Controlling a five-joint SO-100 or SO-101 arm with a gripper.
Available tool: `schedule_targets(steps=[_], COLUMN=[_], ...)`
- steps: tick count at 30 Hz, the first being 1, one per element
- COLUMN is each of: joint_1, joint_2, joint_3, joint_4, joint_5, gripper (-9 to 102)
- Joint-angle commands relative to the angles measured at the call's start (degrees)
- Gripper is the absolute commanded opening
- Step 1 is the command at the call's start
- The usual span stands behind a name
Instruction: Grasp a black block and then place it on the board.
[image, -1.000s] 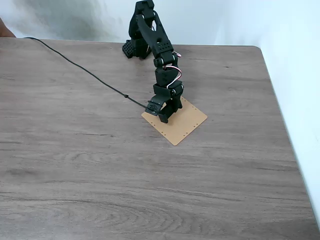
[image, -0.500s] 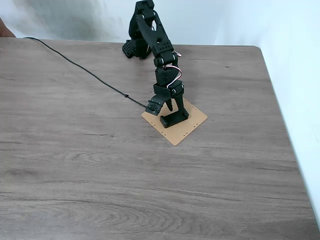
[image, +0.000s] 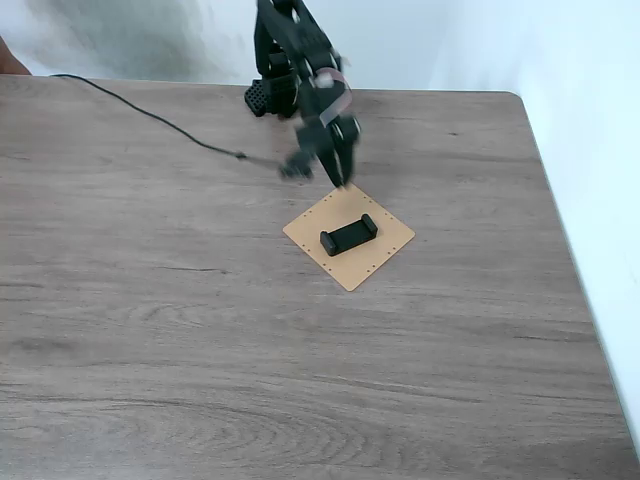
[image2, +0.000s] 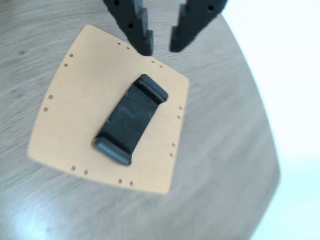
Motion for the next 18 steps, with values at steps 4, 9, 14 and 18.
schedule_targets(steps=[4, 9, 14, 18], joint_1=[7.91, 14.15, 16.44, 16.35], joint_2=[14.06, 22.50, 31.29, 40.43], joint_3=[12.57, 19.86, 29.62, 37.71], joint_4=[-3.08, -0.18, -0.09, -0.62], joint_5=[5.89, 17.05, 13.45, 17.75], gripper=[0, 0, 0, 0])
